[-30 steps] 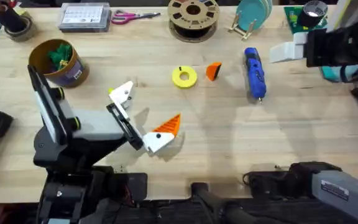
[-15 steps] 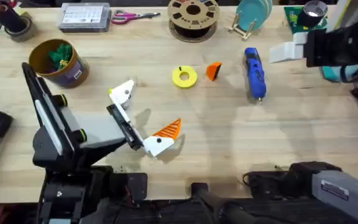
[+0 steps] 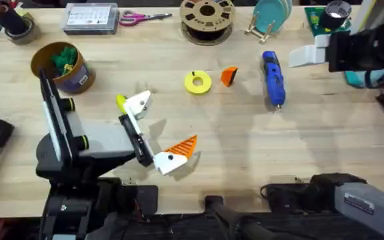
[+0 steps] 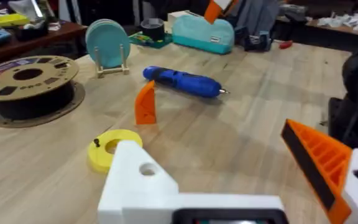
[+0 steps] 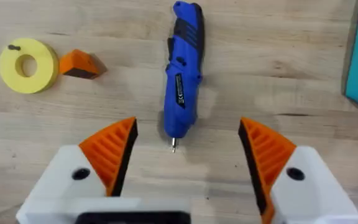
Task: Pick up the gripper from the table and insert it into the empty holder that is missing its gripper. Then pick up a screw, insert it into the mounting hole, and use the screwdriver to tighten it. Finally, clean up the table by picking up the vegetable and placing it into the bucket.
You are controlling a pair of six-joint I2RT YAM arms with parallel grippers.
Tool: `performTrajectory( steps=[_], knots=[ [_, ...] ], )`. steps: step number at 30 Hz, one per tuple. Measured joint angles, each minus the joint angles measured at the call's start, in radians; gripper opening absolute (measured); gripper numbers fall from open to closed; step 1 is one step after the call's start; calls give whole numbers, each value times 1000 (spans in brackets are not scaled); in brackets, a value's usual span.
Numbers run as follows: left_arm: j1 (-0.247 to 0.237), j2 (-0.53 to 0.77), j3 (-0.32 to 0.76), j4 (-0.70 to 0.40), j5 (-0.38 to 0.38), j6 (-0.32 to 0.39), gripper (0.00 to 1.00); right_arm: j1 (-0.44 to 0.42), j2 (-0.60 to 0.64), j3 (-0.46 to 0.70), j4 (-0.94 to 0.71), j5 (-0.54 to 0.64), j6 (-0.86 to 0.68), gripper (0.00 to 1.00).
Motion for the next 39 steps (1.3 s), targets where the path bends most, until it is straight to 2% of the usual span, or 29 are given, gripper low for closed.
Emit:
performTrajectory(
  steps=[12, 39],
  knots=[
    [0, 0, 0, -7, 53, 0, 985, 0, 0, 0, 0, 0, 0, 998],
    [0, 0, 0, -8, 58, 0, 985, 0, 0, 0, 8, 0, 0, 998]
  ],
)
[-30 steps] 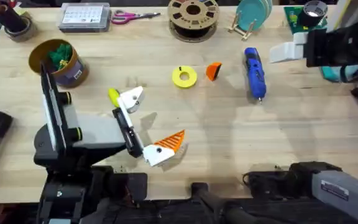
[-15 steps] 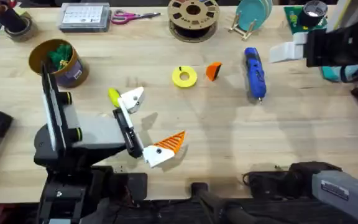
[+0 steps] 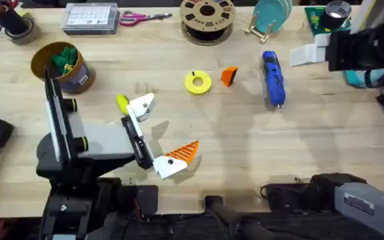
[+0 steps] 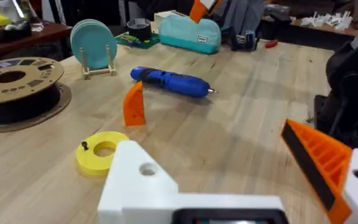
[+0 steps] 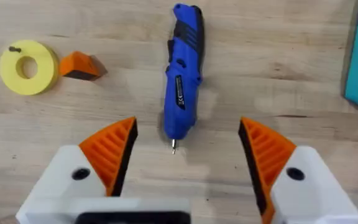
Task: Pick up the gripper from the table and insert it into the empty holder that is missing its gripper. Then pick up a screw, insert it into the mounting hole, and use the screwdriver to tighten it. Finally, clean up the table by picking up the vegetable and placing it into the bucket.
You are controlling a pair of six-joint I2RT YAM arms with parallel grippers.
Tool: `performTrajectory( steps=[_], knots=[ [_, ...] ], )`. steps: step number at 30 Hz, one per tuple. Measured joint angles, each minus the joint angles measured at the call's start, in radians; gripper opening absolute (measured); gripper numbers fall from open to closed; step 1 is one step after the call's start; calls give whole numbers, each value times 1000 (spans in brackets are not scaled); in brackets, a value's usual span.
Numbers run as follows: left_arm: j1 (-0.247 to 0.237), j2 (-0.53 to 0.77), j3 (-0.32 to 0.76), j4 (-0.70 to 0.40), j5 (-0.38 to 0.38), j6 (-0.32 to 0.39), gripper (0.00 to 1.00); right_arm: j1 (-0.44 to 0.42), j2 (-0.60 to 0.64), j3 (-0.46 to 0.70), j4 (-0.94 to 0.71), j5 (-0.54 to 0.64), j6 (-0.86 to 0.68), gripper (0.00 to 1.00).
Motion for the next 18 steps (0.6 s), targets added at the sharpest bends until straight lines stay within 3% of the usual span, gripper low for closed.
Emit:
performTrajectory(
  steps=[6, 11, 18],
  knots=[
    [0, 0, 0, 0, 0, 0, 985, 9, 1, 42, -83, 0, -6, 998],
    [0, 0, 0, 0, 0, 0, 985, 76, 38, 171, -159, 0, -51, 997],
    [0, 0, 0, 0, 0, 0, 985, 190, 186, 358, -259, 0, -106, 996]
  ],
)
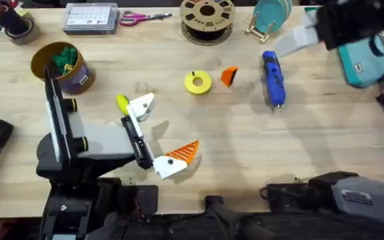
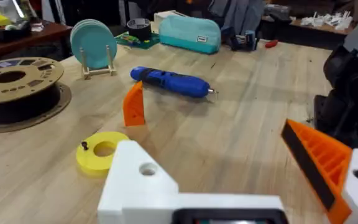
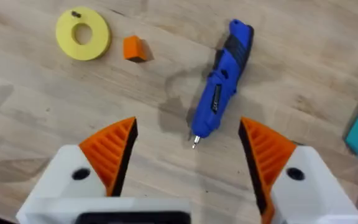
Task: Pick up the gripper from the table and insert it into the empty holder that is missing its gripper. Then pick up a screw, insert it into the mounting hole, and use the screwdriver to tighten it. Finally, clean up the table by picking up the vegetable and placing it into the bucket.
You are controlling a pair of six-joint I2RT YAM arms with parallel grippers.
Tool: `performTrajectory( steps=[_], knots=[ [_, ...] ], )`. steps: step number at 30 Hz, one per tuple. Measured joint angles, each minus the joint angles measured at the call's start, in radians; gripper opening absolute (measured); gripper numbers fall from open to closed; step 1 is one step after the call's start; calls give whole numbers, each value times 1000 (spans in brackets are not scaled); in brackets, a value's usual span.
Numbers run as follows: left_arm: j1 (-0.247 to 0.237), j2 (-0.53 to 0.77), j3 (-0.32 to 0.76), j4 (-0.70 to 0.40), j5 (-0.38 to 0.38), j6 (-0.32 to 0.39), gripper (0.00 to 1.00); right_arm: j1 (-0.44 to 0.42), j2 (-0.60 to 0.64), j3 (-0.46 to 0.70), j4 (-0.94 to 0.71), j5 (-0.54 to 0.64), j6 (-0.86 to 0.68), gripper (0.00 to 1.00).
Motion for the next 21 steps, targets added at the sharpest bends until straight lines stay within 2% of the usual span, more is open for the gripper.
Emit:
performTrajectory(
  steps=[5, 10, 16, 21],
  knots=[
    [0, 0, 0, 0, 0, 0, 985, 62, 137, 130, -43, 1, -29, 996],
    [0, 0, 0, 0, 0, 0, 985, 114, 244, 204, -48, 5, -40, 996],
    [0, 0, 0, 0, 0, 0, 985, 166, 314, 217, -48, 4, -45, 996],
    [0, 0, 0, 0, 0, 0, 985, 175, 318, 214, -50, 5, -47, 996]
  ],
)
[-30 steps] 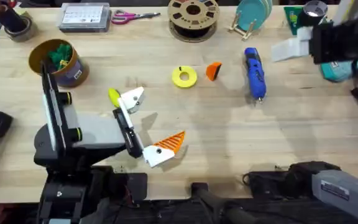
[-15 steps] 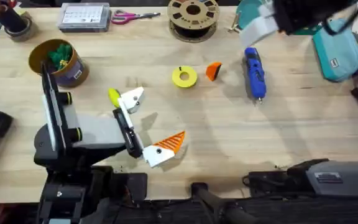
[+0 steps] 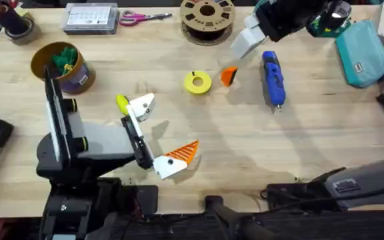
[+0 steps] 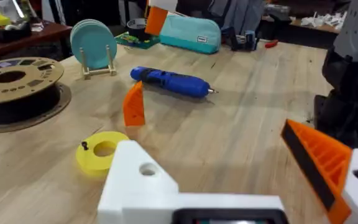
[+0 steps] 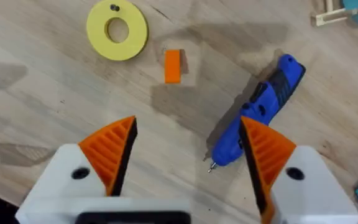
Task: Pick up the gripper from the table and insert it into the empty holder that is missing its gripper. Then pick up a screw, insert it into the mounting hole, and use the screwdriver to tighten it. Finally, clean up the table by picking up the vegetable and placing it into the bucket.
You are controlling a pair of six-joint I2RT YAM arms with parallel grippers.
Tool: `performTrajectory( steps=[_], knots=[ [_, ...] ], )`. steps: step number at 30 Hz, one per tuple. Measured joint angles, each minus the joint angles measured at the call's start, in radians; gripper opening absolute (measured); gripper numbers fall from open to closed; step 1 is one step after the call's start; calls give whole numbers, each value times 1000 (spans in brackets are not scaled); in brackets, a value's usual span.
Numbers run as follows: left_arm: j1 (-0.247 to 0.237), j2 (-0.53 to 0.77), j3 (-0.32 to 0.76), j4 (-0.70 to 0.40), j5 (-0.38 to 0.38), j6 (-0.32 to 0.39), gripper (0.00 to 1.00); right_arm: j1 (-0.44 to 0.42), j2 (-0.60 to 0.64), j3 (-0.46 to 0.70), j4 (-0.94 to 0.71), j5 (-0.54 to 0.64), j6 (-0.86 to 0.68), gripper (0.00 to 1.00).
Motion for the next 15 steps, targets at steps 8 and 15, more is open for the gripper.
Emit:
performTrajectory(
  steps=[8, 15],
  knots=[
    [0, 0, 0, 0, 0, 0, 985, 0, 0, -103, 49, 0, 8, 996],
    [0, 0, 0, 0, 0, 0, 985, 13, 0, -194, 128, 3, 34, 996]
  ],
)
